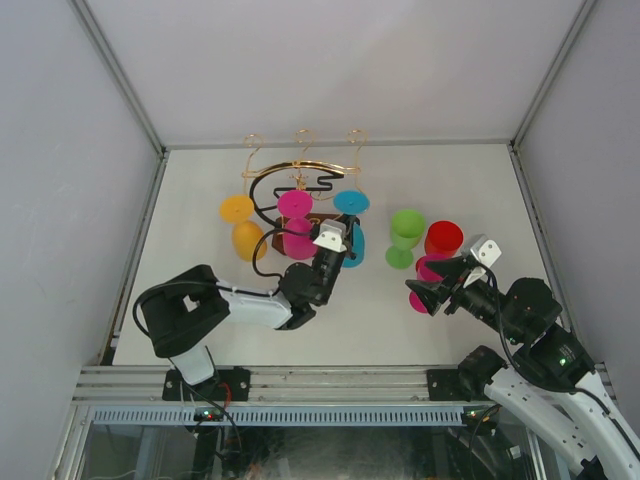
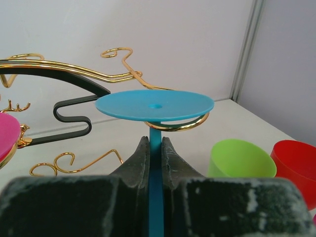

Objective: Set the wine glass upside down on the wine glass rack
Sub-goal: Turn the wine glass upside down at the wine rack.

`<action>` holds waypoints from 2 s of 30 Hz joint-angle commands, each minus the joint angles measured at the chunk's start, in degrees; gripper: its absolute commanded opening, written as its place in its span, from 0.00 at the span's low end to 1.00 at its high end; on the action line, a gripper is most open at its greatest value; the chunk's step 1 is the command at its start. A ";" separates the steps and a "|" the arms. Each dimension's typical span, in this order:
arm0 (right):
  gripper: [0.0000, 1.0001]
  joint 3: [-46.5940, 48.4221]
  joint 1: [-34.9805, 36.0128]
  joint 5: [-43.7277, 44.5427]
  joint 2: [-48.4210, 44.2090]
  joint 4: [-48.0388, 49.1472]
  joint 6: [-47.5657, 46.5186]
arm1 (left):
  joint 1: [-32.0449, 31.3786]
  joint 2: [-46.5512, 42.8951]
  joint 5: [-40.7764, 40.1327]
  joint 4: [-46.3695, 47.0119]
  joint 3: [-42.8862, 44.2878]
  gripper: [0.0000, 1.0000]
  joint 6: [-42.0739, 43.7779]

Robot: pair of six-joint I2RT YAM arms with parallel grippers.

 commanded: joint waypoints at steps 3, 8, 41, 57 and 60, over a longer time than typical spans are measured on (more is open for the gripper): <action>0.57 2.23 -0.32 -0.04 -0.05 1.32 -0.23 | 0.84 0.36 -1.64 -0.63 2.73 0.15 -0.70; 0.57 2.24 -0.30 -0.24 -0.07 1.32 -0.15 | 0.88 0.54 -1.67 -0.91 2.75 0.23 -0.77; 0.60 1.97 -0.28 2.18 -0.74 0.96 -1.51 | -7.95 -9.26 -8.71 -4.08 -8.51 0.81 -3.41; 0.66 5.13 -0.32 1.63 3.55 2.77 -2.51 | -19.30 -27.27 -11.51 -53.64 -9.01 1.00 -30.19; 0.66 6.81 -0.39 1.67 5.49 1.91 -2.48 | -19.30 -29.58 -7.61 -66.04 -7.09 1.00 -34.00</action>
